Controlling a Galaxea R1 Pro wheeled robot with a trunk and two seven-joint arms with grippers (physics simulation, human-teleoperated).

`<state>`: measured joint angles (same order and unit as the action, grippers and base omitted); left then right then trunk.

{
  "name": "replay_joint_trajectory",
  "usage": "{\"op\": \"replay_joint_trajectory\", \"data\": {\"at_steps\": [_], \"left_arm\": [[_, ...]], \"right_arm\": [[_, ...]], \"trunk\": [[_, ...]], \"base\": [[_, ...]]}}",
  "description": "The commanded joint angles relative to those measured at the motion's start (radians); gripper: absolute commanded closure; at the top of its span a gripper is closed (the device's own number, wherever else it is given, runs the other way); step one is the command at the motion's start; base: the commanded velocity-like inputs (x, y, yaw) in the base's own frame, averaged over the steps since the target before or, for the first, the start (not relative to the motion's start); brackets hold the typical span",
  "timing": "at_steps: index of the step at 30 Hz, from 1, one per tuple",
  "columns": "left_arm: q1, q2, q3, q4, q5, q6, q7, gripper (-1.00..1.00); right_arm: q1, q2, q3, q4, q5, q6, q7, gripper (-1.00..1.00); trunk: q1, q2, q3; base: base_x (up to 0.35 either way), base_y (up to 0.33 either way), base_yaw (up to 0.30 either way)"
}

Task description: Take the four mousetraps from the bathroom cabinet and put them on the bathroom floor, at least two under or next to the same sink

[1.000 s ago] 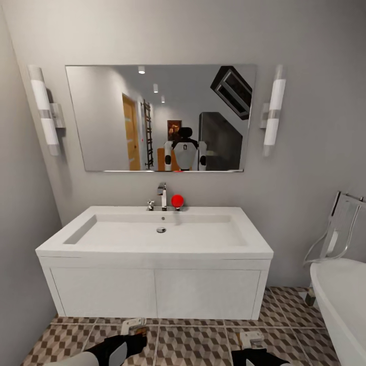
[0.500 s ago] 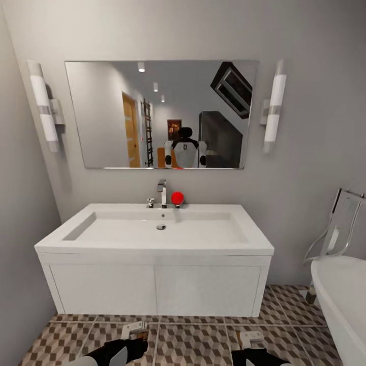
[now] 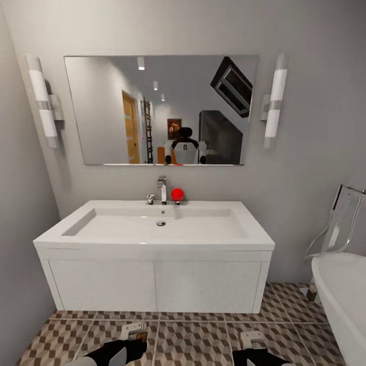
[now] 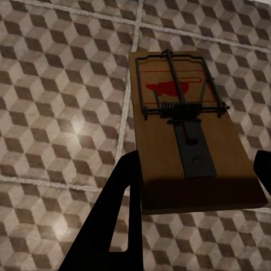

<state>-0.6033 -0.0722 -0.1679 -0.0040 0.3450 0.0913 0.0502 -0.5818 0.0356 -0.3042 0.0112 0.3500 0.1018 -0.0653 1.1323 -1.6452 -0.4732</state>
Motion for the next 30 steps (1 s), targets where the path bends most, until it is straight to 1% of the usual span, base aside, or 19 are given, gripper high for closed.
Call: {"op": "replay_joint_trajectory", "data": {"at_steps": [1,25,27,28,30], "left_arm": [[0.0,0.0,-0.008,-0.001,0.008,0.004,0.005,1.0],[0.01,0.003,-0.009,-0.001,0.009,-0.007,0.012,1.0],[0.012,0.014,-0.019,0.005,0.024,0.005,0.006,1.0],[0.014,0.012,-0.019,0.009,0.031,0.01,0.006,1.0],[0.014,0.012,-0.019,0.009,0.045,0.021,0.006,1.0]], "right_arm": [[-0.001,0.0,-0.007,0.001,0.01,0.002,-0.004,1.0],[-0.001,0.001,-0.007,0.001,0.01,0.0,-0.004,1.0],[0.004,-0.011,-0.01,0.013,0.023,-0.011,0.007,1.0],[0.007,-0.016,-0.011,0.018,0.024,-0.016,0.011,1.0],[0.007,-0.017,-0.011,0.021,0.024,-0.016,0.011,1.0]], "trunk": [[0.004,-0.008,-0.004],[0.096,-0.176,-0.079],[0.096,-0.176,-0.079],[0.096,-0.176,-0.079],[0.096,-0.176,-0.079]], "base": [[0.0,0.0,0.0],[0.0,0.0,0.0],[0.0,0.0,0.0],[0.0,0.0,0.0],[0.0,0.0,0.0]]}}
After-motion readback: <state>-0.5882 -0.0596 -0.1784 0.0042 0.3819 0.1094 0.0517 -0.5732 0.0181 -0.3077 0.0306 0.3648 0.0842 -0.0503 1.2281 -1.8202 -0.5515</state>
